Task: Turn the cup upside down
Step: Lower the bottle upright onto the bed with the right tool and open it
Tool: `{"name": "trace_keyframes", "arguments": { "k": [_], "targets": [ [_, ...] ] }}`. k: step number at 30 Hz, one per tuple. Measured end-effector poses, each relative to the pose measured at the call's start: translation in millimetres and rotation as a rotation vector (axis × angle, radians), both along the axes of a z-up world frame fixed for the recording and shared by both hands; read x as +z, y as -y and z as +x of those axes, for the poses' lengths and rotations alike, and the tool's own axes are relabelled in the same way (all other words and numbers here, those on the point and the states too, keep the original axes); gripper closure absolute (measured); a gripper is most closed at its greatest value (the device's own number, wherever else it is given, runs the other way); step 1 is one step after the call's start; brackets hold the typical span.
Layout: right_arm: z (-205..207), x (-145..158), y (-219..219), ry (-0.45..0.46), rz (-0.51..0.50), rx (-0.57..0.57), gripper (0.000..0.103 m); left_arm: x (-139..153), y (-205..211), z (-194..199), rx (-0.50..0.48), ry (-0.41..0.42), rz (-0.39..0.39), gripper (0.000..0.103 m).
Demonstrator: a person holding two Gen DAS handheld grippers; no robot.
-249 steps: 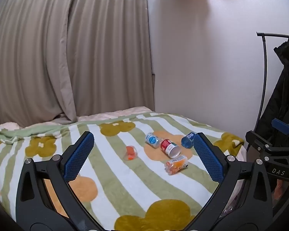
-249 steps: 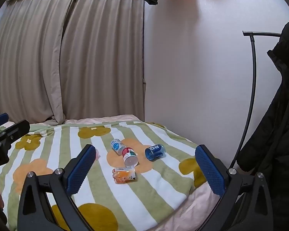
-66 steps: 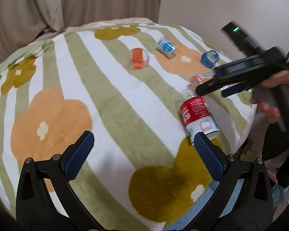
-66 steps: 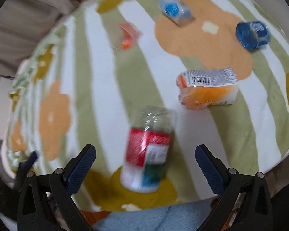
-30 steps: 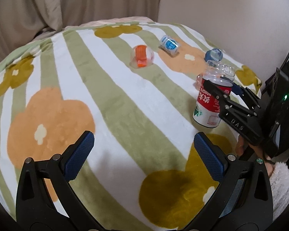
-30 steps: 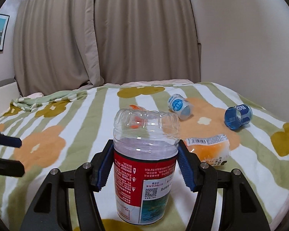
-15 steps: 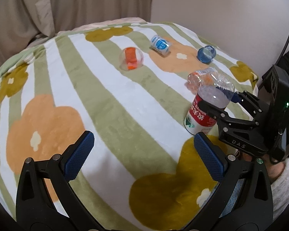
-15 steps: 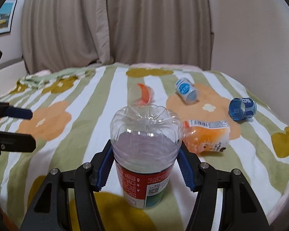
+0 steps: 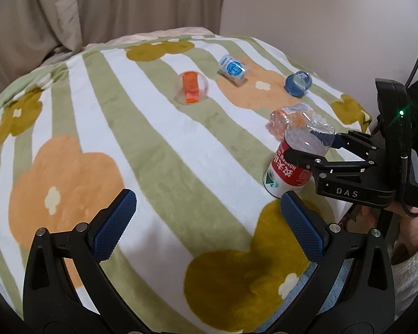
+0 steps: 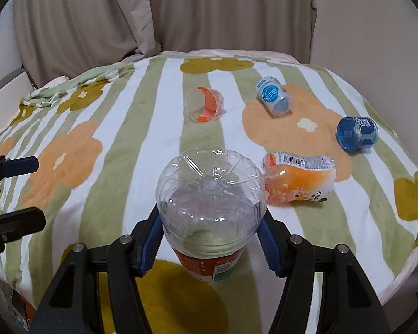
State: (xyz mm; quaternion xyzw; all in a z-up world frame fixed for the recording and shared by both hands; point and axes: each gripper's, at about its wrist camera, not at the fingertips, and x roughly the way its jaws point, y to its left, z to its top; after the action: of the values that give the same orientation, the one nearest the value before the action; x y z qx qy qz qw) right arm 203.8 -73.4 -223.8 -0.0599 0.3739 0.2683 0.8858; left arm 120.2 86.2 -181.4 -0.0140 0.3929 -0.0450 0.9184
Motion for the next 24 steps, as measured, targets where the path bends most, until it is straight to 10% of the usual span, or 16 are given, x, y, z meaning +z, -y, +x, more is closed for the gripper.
{"name": "trace_keyframes", "arguments": {
  "k": [4,24],
  "targets": [
    [-2.6,-2.7,-2.7,-0.004,-0.014,0.003,0.009,2.3,1.8,-0.1,0.002,0.008,-0.001,0.0],
    [-24.2,14.5,17.8,-0.001,-0.004,-0.023,0.0,30.0,12.5,-20.0,0.043,0.083,0.017,0.0]
  ]
}}
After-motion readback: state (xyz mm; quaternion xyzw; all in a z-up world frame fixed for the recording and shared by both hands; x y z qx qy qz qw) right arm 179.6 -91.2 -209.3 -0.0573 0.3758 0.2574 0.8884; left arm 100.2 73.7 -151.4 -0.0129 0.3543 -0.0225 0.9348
